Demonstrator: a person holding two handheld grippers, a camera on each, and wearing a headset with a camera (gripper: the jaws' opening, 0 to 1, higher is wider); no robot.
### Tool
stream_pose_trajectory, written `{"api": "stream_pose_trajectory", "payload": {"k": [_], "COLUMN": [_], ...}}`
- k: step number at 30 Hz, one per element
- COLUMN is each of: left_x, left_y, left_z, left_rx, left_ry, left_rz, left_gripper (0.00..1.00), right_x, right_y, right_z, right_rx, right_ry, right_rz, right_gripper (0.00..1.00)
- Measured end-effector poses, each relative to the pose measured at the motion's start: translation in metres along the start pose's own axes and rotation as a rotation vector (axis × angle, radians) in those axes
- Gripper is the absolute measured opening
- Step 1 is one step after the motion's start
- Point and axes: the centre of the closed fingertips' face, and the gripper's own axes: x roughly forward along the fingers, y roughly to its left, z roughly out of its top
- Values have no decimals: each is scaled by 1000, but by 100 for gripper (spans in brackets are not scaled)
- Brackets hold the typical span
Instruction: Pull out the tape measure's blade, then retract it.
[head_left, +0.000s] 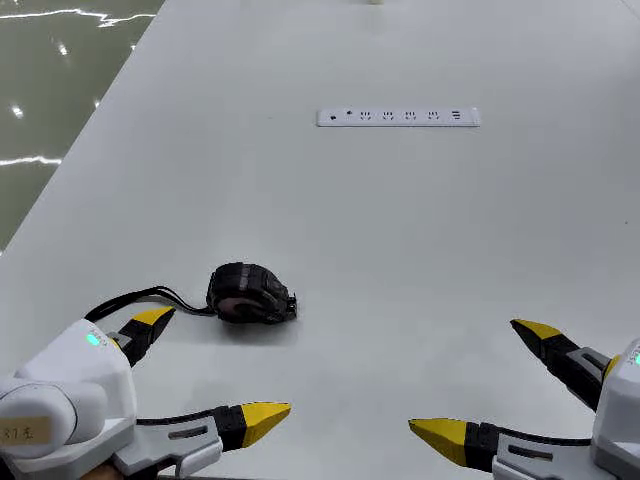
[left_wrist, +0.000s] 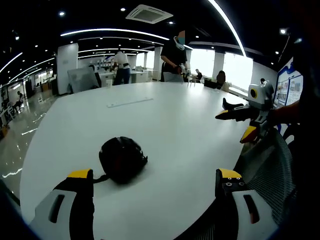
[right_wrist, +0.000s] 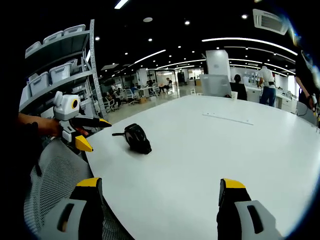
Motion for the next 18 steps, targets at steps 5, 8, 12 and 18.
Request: {"api": "stream_pose_trajectory", "payload": {"k": [5, 8, 12, 18], "left_x": [3, 5, 8, 12], "left_y": [1, 3, 8, 15], "left_z": [4, 4, 3, 2], "left_rx": [5, 14, 21, 32], "left_ry": [3, 11, 19, 29], "left_rz": [-9, -16, -27, -44], "left_gripper": [99, 99, 99, 99], "right_x": [4, 7, 11, 18], "right_y": [-2, -4, -6, -7], "right_z": [0, 0, 1, 6], "right_rx": [-15, -21, -30, -55], "right_ry": [16, 22, 28, 17], "right_rz": [23, 32, 45, 65], "right_gripper": [96, 96, 95, 93]}}
